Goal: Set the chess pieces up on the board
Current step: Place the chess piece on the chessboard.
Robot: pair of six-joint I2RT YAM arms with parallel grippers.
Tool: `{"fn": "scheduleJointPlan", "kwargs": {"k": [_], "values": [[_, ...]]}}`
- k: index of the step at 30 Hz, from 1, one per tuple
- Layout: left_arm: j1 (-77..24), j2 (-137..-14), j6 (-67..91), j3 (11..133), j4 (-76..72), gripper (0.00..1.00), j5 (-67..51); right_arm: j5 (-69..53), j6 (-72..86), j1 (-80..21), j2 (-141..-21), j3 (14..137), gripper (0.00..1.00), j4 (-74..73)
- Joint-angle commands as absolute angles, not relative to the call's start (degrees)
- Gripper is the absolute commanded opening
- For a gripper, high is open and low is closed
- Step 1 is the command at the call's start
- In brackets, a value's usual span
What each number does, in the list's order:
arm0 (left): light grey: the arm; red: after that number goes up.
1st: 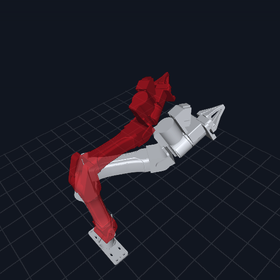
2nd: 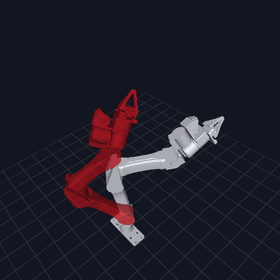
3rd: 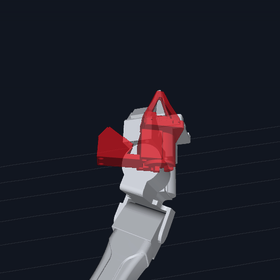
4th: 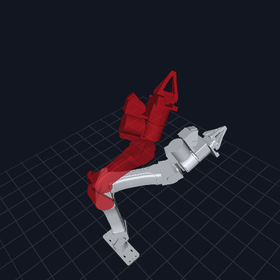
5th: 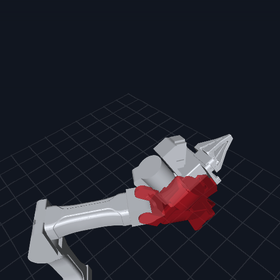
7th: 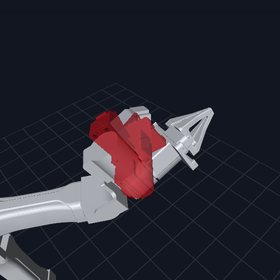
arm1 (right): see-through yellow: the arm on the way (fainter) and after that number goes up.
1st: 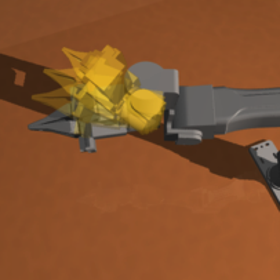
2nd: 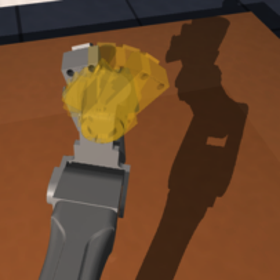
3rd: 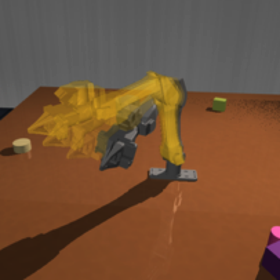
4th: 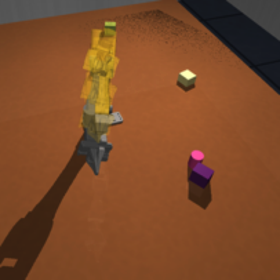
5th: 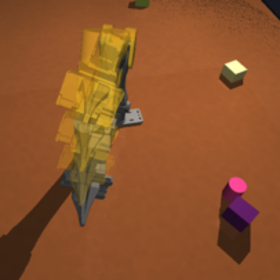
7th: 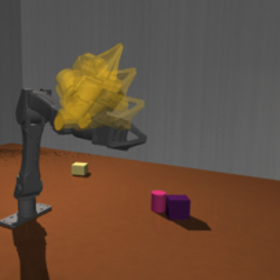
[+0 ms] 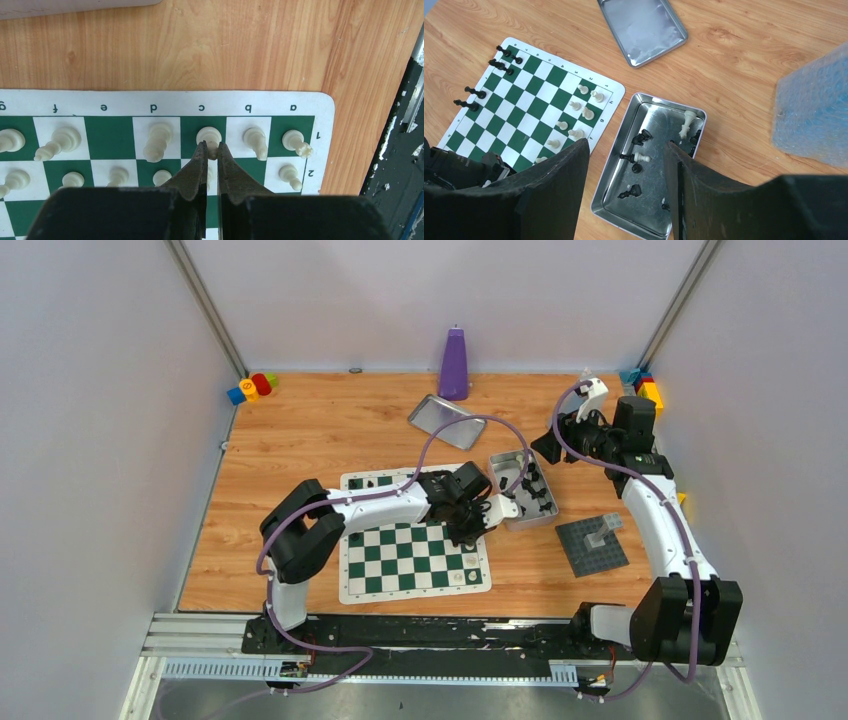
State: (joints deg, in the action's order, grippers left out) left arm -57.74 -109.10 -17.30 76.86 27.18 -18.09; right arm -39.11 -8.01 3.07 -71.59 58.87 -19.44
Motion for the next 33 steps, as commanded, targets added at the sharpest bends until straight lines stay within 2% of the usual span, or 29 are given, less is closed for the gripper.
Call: {"fn": "scheduleJointPlan", "kwargs": {"k": [1, 10, 25, 33], "values": [[-58.2, -109.7, -18.7, 77.1, 26.1, 0.1, -19.0, -40.3, -8.6, 3.0, -71.8, 58.4, 0.57, -18.1], [-58.2, -110.3, -18.3, 77.5, 26.5, 0.15, -18.9, -40.3, -8.6, 3.0, -72.1, 58.5, 0.57, -18.2], [-57.1, -104.5, -17.7, 79.8, 27.1, 0.42, -15.6, -39.8, -8.9, 2.9, -73.2, 58.6, 0.57, -18.8], [-54.4, -98.4, -17.1, 80.6, 27.9, 0.55, -16.2, -30.1, -10.3, -2.4, -77.2, 59.7, 0.55, -19.6]]}}
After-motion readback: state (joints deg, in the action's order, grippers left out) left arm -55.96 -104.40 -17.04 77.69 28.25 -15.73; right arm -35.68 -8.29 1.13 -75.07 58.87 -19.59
